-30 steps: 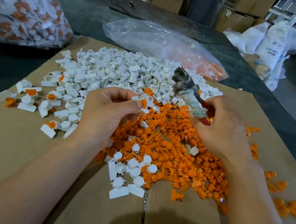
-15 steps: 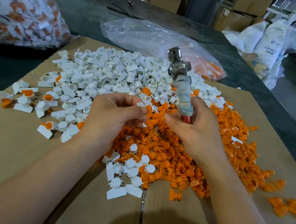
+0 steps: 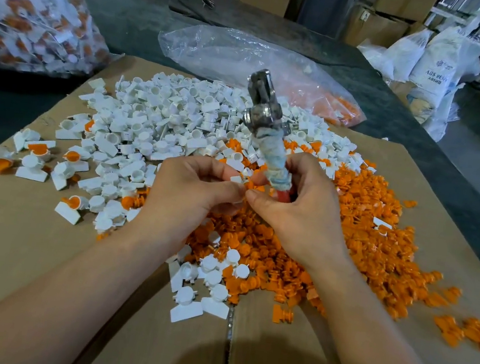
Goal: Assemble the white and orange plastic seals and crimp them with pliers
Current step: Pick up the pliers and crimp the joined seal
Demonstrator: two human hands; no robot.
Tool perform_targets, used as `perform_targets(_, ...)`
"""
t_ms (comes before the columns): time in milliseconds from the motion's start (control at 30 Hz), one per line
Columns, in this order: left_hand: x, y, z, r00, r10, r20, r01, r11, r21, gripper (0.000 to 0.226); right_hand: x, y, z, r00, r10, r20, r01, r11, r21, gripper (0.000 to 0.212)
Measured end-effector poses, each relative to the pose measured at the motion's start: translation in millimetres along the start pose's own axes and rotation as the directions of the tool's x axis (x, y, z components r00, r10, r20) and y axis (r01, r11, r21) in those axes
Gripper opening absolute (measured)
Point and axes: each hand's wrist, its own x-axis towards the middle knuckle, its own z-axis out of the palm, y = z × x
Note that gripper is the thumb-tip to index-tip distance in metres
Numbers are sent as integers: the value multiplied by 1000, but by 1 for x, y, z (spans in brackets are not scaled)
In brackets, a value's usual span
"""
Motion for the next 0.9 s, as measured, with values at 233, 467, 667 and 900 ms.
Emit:
perform_targets(233,-2,1,1,1000,10,1,-10,1000,26,28,0,1,2,1000,-11,-2,11,999,52,32)
perform_targets(467,-1,0,2,1000,12,-2,-12,999,40,26,0,1,2,1000,-25,-12,26,995,96,35)
perform_targets(667,-1,-1,2,1000,13,-10,-13,999,46,26,0,1,3,1000,-26,-13,27,995,100,35)
perform_targets(900,0,1,-1,999,16,-35,-17,1000,-19,18,-2,-1,2,999,-36,-21,37,996,85,24)
